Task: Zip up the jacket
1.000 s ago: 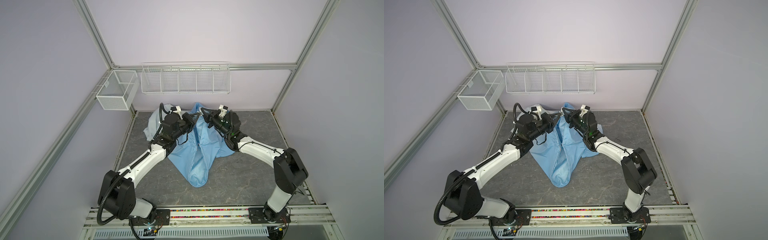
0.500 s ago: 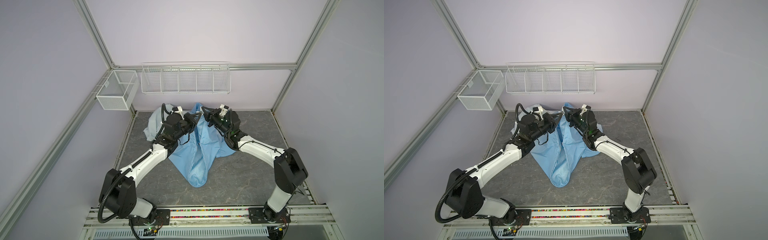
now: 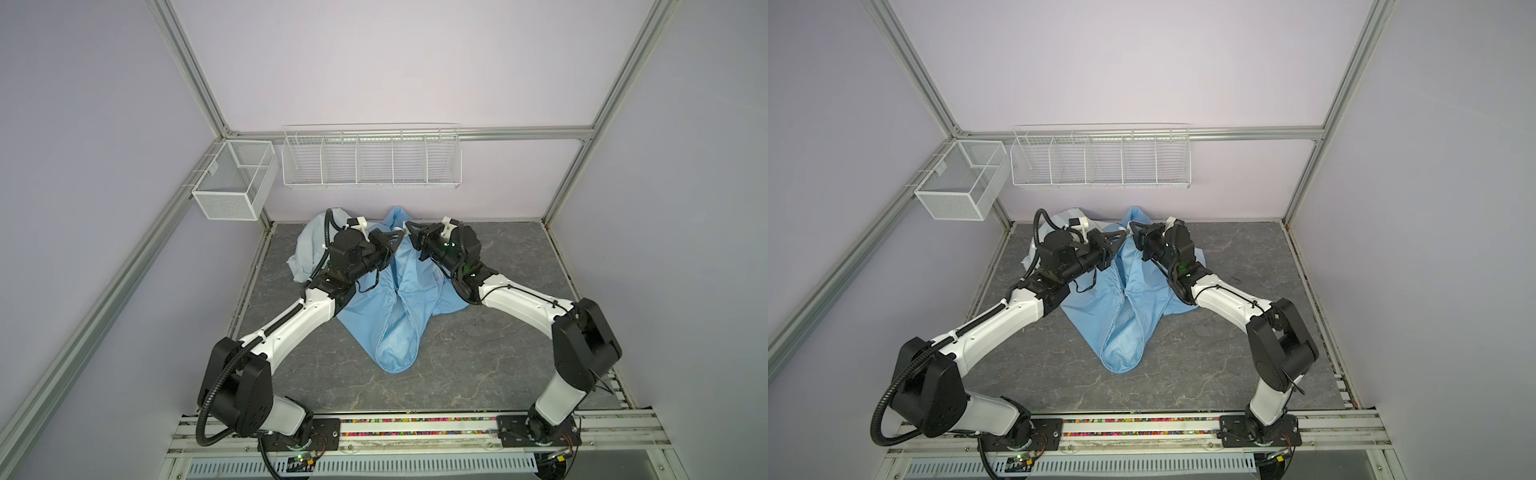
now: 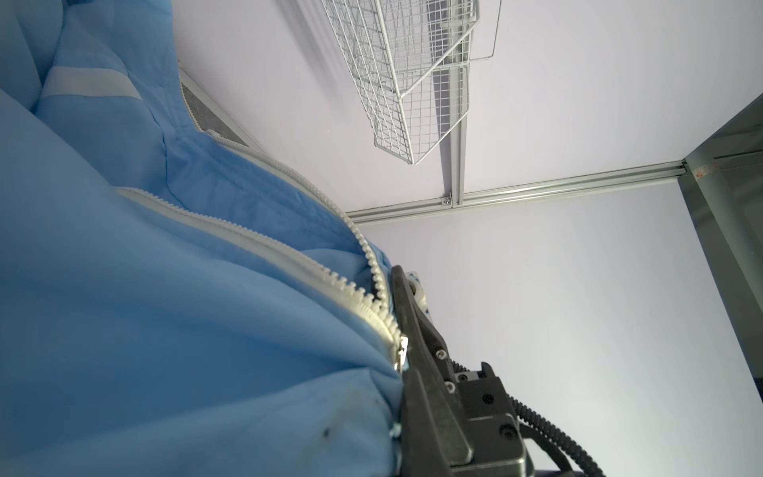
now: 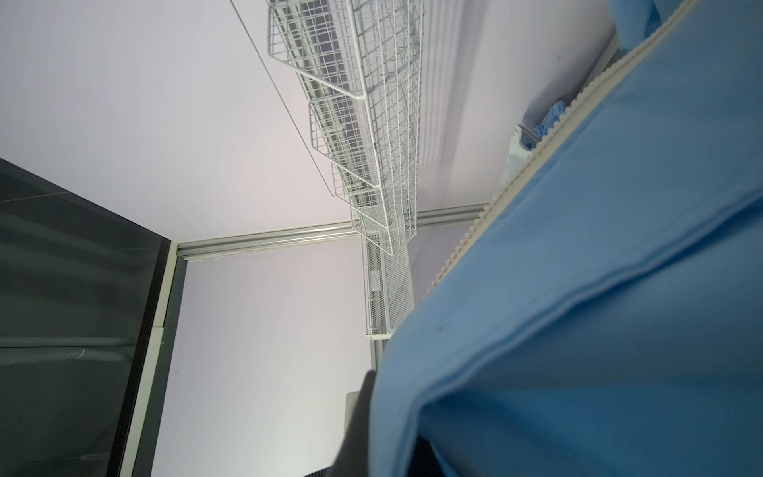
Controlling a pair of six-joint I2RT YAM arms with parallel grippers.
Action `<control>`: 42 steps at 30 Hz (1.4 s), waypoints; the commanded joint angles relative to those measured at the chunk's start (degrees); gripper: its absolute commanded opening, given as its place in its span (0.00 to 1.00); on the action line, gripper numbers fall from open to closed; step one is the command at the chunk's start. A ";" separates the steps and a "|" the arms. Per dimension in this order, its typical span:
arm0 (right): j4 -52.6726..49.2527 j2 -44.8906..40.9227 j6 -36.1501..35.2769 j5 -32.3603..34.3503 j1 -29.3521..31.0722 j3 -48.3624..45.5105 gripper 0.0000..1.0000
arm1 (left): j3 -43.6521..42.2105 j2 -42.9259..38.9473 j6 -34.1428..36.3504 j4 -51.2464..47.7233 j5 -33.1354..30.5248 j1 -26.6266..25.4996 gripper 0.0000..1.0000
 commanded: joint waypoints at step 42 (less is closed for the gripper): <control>-36.55 -8.94 8.72 -7.35 -2.81 1.68 0.07 | 4.14 -0.26 -3.61 -24.36 18.03 -0.01 0.00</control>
